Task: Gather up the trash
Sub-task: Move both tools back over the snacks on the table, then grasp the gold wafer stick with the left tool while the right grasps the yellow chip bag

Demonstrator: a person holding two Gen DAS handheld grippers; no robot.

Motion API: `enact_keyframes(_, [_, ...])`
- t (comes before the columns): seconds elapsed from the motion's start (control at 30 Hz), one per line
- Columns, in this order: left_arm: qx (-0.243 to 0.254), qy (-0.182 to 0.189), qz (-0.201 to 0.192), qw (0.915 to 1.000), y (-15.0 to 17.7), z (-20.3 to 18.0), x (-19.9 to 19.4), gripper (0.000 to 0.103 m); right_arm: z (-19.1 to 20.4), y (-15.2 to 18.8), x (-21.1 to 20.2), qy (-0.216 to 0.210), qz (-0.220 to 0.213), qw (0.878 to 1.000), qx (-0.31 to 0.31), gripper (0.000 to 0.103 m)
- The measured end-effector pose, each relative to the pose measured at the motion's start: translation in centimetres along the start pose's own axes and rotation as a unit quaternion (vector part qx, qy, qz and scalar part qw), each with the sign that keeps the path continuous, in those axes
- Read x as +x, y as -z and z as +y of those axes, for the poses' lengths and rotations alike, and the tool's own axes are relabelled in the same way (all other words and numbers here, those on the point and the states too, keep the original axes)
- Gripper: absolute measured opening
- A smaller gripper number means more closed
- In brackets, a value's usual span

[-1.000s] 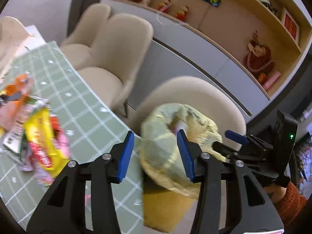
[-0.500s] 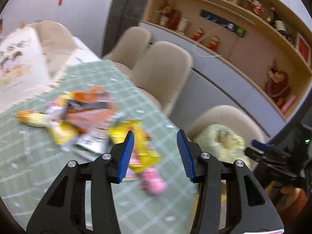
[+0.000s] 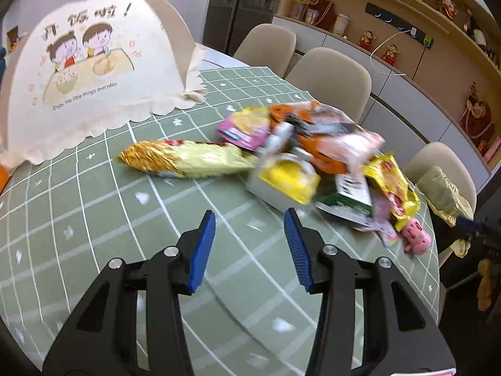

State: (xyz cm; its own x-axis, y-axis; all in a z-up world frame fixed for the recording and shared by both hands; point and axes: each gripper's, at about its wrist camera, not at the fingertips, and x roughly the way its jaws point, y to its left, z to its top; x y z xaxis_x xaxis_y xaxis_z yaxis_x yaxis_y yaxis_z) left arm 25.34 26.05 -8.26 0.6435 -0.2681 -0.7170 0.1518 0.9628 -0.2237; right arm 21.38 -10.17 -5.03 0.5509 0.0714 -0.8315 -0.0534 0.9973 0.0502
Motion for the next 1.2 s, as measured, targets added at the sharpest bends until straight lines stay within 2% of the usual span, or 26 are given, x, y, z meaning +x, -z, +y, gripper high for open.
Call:
enact_keyframes(0.2, [0.037, 0.035, -0.005, 0.9987, -4.5, 3.2, 3.8, 0.043, 4.1, 1.0, -0.1, 0.017, 0.007, 0.999, -0.044, 0.059])
enact_keyframes(0.3, [0.044, 0.019, -0.001, 0.9988, -7.0, 4.5, 6.6, 0.043, 4.3, 1.4, -0.7, 0.022, 0.002, 0.998, -0.054, 0.059])
enact_keyframes(0.4, [0.013, 0.019, 0.039, 0.999, -8.2, 6.4, 9.4, 0.043, 3.2, 1.6, -0.5, 0.019, 0.008, 0.999, -0.05, 0.059])
enact_keyframes(0.47, [-0.011, 0.031, 0.052, 0.9981, -7.9, 7.4, 9.8, 0.043, 2.5, 1.5, -0.1, 0.009, 0.016, 0.999, -0.042, 0.059])
enact_keyframes(0.53, [-0.014, 0.04, 0.06, 0.9973, -7.3, 7.3, 9.0, 0.043, 1.9, 1.3, 0.4, -0.002, 0.015, 0.999, -0.028, 0.059])
enact_keyframes(0.6, [-0.023, 0.07, 0.079, 0.9942, -6.4, 6.9, 8.1, 0.043, 1.5, 1.1, 0.8, -0.016, 0.013, 1.0, -0.013, 0.059])
enact_keyframes(0.67, [-0.028, 0.086, 0.1, 0.9909, -4.9, 5.9, 7.1, 0.043, 1.6, 0.8, 1.3, -0.03, 0.013, 0.999, -0.008, 0.059])
enact_keyframes(0.83, [-0.004, 0.092, 0.135, 0.9865, -0.4, 1.8, 5.1, 0.043, 2.2, 0.1, 1.9, -0.043, 0.005, 0.999, -0.032, 0.059])
enact_keyframes(0.97, [0.012, 0.077, 0.143, 0.9866, 1.6, -1.4, 3.7, 0.043, 1.6, -0.9, 2.1, -0.065, 0.0, 0.997, -0.039, 0.059])
enact_keyframes(1.03, [0.007, 0.058, 0.139, 0.9886, 1.9, -2.6, 2.6, 0.043, 1.2, -1.5, 1.9, -0.075, -0.005, 0.996, -0.053, 0.059])
enact_keyframes(1.2, [-0.055, -0.014, 0.12, 0.9912, 1.7, -3.8, -0.1, 0.043, -0.2, -3.1, 1.5, -0.109, -0.01, 0.992, -0.068, 0.059])
